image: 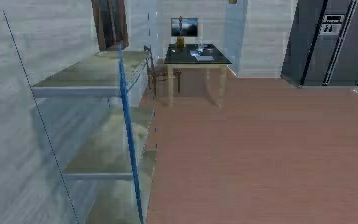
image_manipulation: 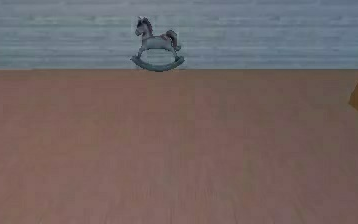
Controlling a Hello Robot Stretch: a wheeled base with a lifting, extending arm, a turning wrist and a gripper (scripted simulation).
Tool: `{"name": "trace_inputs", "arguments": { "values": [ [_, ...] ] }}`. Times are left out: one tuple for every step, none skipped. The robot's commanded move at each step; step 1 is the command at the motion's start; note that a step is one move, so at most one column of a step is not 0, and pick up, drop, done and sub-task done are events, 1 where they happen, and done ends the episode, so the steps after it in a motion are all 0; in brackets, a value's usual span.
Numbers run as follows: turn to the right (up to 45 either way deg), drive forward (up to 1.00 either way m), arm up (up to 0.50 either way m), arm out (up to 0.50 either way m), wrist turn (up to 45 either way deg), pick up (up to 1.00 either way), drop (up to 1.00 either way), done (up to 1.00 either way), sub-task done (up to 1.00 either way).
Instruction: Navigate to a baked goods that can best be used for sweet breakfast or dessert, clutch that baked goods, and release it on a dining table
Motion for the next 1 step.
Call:
{"name": "trace_inputs", "arguments": {
  "values": [
    [24.0,0.00,0.00,0.00,0.0,0.00,0.00,0.00,0.00]
  ]
}}
